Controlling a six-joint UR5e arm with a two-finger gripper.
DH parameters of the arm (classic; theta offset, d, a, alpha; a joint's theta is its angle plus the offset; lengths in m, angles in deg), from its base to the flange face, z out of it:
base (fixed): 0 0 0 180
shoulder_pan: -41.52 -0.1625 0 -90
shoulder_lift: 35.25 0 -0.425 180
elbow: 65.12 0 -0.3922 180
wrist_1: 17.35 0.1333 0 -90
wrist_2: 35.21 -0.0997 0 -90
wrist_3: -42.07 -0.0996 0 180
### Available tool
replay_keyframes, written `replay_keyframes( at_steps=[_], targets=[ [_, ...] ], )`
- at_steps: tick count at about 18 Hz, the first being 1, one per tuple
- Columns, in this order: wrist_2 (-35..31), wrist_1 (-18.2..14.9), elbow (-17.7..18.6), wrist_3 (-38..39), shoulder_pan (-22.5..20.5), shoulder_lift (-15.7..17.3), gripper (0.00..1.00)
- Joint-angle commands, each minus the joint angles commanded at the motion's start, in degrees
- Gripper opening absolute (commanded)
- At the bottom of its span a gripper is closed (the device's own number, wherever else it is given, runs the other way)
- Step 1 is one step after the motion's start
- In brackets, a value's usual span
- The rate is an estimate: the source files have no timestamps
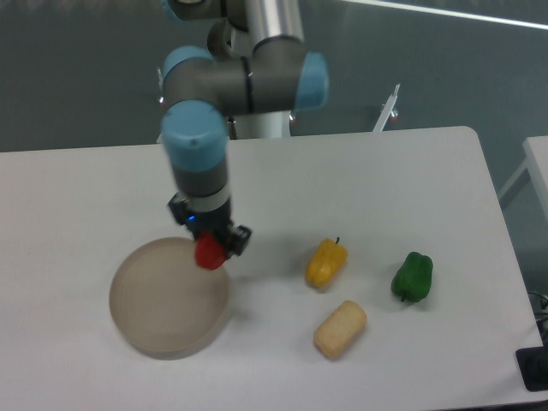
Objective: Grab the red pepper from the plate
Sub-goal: 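Lift the red pepper off the plate and carry it upward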
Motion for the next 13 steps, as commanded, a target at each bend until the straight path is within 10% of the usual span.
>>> replay_keyframes(
  at_steps=[13],
  targets=[
    [0.7,-2.4,1.7,-32.9,-17.8,0.4,0.24]
  ],
)
